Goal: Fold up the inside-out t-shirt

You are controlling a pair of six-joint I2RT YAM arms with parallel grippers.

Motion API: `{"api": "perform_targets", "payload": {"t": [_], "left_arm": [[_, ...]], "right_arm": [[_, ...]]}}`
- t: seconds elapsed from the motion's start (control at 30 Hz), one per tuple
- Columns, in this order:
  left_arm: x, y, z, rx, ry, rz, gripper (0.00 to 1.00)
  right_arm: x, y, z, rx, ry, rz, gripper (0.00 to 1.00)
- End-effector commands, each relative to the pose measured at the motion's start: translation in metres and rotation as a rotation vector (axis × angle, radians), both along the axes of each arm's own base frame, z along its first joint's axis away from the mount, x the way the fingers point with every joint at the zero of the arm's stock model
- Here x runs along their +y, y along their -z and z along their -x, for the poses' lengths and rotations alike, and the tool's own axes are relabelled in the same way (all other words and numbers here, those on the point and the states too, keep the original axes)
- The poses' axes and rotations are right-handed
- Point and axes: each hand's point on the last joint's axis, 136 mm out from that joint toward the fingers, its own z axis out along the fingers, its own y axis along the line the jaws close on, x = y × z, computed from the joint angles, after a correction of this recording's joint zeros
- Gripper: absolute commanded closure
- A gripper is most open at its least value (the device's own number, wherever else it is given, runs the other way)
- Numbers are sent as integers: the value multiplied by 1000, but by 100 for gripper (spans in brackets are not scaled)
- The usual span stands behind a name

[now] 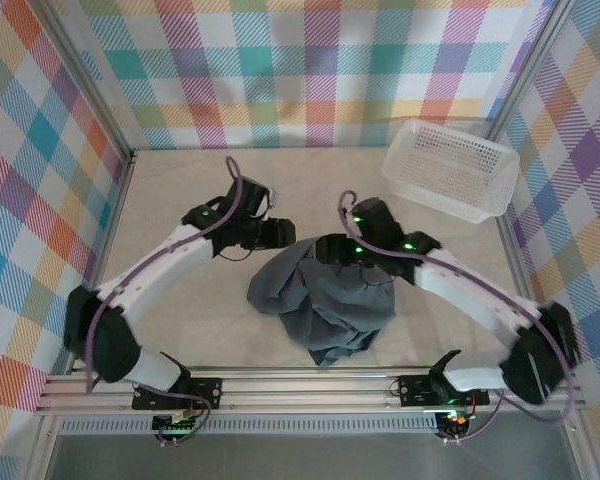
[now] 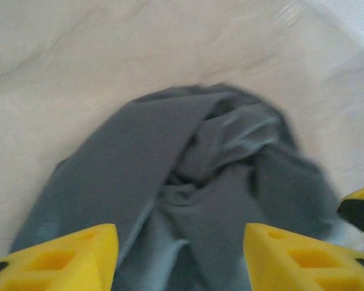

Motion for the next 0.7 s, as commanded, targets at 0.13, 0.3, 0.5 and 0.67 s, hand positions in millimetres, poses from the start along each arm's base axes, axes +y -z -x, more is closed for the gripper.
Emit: {"api": "perform_targets", "payload": {"t": [0.13,0.3,0.5,0.67], "left_arm": [[-26,69,-10,191,89,7,15],[-36,110,-13,288,117,-12,16],[-34,115,-20,288,92,-19,92],[-30,67,-36,202,68,42,100]], "right_arm": [[28,48,7,166,-84,-43,78],[23,19,39,124,-164,-158,100],[-8,28,95,191,-173,-197,100],[-45,86,144,393,-75,-90,99]]}}
